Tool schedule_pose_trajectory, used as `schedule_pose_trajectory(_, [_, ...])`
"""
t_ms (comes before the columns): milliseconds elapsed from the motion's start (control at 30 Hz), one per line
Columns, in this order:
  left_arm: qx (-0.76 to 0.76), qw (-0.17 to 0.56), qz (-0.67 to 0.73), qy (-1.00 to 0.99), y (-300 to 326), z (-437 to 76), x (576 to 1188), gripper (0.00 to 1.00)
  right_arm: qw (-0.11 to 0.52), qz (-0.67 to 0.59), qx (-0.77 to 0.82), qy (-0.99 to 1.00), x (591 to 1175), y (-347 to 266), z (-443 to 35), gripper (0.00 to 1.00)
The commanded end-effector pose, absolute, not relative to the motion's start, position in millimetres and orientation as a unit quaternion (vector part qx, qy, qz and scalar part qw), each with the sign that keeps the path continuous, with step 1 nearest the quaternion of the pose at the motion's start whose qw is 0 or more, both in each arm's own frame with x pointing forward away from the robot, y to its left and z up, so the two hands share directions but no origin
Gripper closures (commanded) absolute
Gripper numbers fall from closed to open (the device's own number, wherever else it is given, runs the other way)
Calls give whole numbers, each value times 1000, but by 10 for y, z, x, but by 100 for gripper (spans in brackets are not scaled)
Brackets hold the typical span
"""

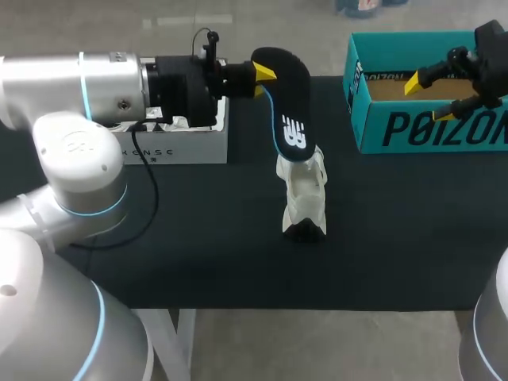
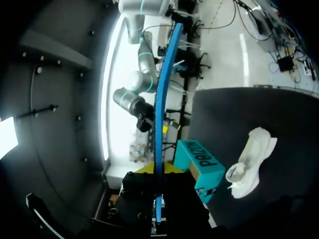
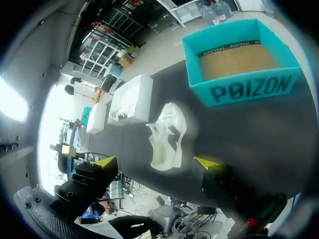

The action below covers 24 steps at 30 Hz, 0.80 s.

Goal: Take the shoe out of the shoebox, open the shoe tongue, remove and reinsert the insole, then place the shoe into the shoebox

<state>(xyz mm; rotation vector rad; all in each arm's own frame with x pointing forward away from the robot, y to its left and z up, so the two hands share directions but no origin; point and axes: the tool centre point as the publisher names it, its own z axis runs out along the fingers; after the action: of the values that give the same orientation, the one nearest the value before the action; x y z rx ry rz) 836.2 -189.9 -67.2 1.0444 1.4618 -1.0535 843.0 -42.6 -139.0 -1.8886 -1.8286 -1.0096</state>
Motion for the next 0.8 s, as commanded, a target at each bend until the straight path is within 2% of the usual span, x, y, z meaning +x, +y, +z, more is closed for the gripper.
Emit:
schedule_pose_trajectory(33, [432, 506, -435, 606, -1906, -679, 8352, 100, 162, -353, -663, -640, 8429, -425, -1392, 0])
schedule_pose_trajectory(200, [432, 506, -435, 606, -1906, -679, 8352, 100, 174, -346, -647, -657, 8406, -413, -1410, 0])
schedule_pose_trajectory(333, [432, 506, -435, 606, -1906, -679, 8352, 100, 237, -309, -572, -722, 8286, -387, -1430, 0])
schedule_pose_trajectory(400, [432, 506, -435, 606, -1906, -679, 8352, 100, 212, -294, -576, -733, 8278, -383, -1447, 0])
schedule_pose_trajectory(667, [432, 506, -435, 606, -1906, -679, 8352, 100, 212, -294, -576, -733, 8278, -383, -1447, 0])
schedule_pose_trajectory(800, [422, 447, -454, 645, -1980, -764, 8193, 100, 212, -294, -576, -733, 8278, -383, -1447, 0])
